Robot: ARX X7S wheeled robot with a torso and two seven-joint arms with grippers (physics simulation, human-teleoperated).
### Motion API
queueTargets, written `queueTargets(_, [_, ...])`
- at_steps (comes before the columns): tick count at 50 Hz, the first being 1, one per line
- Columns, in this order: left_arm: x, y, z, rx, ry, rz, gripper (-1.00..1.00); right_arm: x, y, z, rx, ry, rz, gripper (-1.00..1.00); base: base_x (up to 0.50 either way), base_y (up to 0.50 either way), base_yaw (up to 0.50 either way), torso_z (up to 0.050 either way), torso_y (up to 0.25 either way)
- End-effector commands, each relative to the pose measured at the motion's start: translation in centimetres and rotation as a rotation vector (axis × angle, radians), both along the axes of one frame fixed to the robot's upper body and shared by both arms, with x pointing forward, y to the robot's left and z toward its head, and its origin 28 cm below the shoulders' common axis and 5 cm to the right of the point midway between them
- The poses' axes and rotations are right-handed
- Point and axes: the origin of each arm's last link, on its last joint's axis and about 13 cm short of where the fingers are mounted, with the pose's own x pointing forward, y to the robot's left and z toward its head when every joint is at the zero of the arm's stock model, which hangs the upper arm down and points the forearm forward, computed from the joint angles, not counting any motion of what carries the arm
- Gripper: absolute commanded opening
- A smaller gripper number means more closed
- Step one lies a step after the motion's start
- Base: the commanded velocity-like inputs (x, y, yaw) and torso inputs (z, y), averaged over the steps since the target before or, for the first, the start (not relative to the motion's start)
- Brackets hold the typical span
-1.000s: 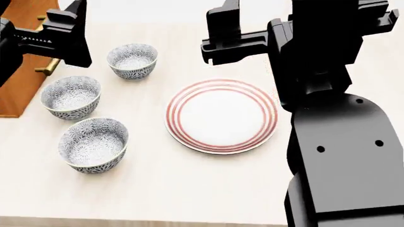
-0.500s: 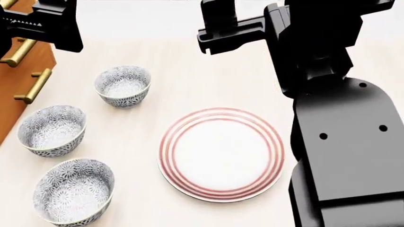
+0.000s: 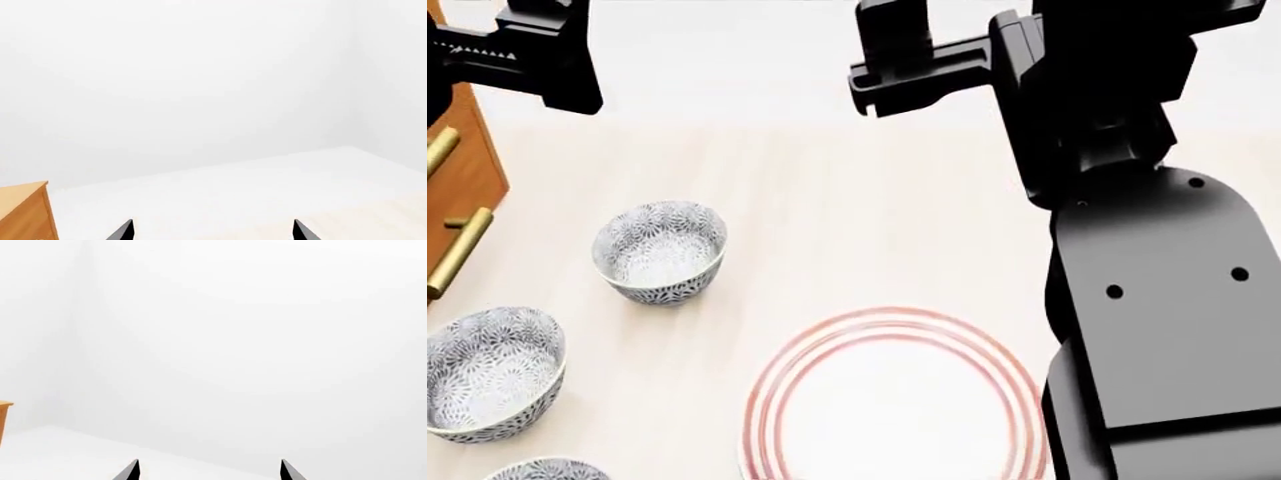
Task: Put the bowl at the front on the plate.
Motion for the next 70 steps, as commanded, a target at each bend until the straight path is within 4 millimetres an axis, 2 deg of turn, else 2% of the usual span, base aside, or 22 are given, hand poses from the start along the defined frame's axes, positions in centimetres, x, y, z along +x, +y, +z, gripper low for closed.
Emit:
queueTargets(1, [0.0,0.1,-0.4,-0.017,0.022,-0.006,1.00,-0.1,0.0,-0.1,-0.006,0.001,-0.001,1.00,0.37,0.00,0.00,0.000,0.000])
queueTargets(2, [0.0,0.0,-0.5,-0.080,0.071,-0.043,1.00,-0.2,0.0,0.0,0.011,-0.013,0.001,1.00,0.00,0.00,0.00,0.000,0.000])
queueTargets(4, [-0.1,0.1,-0.8,-0.071,0.088,-0.030,1.00,-0.2,-0.1,0.0,0.004,-0.007,0.003,1.00,0.00,0.00,0.00,0.000,0.000])
queueTargets(8, [0.4,0.8,-2.3,-0.154,0.335,0.021,1.00,0.0,-0.2,-0.1,-0.006,-0.005,-0.010,1.00,0.00,0.00,0.00,0.000,0.000])
queueTargets(11, [-0.6,0.3,-2.8,-0.150,0.399,-0.064,1.00,0.0,-0.3,-0.2,-0.012,-0.010,-0.015,1.00,0.00,0.00,0.00,0.000,0.000])
queueTargets(18, [-1.3,0.3,-4.2,-0.189,0.541,-0.082,1.00,0.4,-0.4,-0.4,-0.024,-0.009,-0.023,1.00,0.00,0.00,0.00,0.000,0.000])
queueTargets(27, [-2.2,-0.3,-6.4,-0.194,0.650,-0.074,1.00,0.7,-0.5,-0.7,-0.039,-0.005,-0.023,1.00,0.00,0.00,0.00,0.000,0.000])
queueTargets(35, [-3.2,-0.5,-7.6,-0.192,0.698,-0.063,1.00,0.7,-0.5,-0.8,-0.053,-0.003,-0.026,1.00,0.00,0.00,0.00,0.000,0.000])
queueTargets(41, [-4.4,-1.0,-9.4,-0.199,0.796,-0.095,1.00,0.7,-0.4,-0.8,-0.069,-0.003,-0.020,1.00,0.00,0.00,0.00,0.000,0.000])
queueTargets(52, [-6.6,-1.5,-10.7,-0.214,0.859,-0.091,1.00,0.8,-0.5,-1.1,-0.077,-0.005,-0.023,1.00,0.00,0.00,0.00,0.000,0.000])
queueTargets(62, [-7.8,-1.6,-14.9,-0.224,0.975,-0.052,1.00,0.7,-0.5,-1.3,-0.081,-0.006,-0.020,1.00,0.00,0.00,0.00,0.000,0.000])
queueTargets(70, [-8.2,-1.5,-16.8,-0.223,1.036,-0.042,1.00,0.7,-0.7,-1.4,-0.076,-0.004,-0.023,1.00,0.00,0.00,0.00,0.000,0.000])
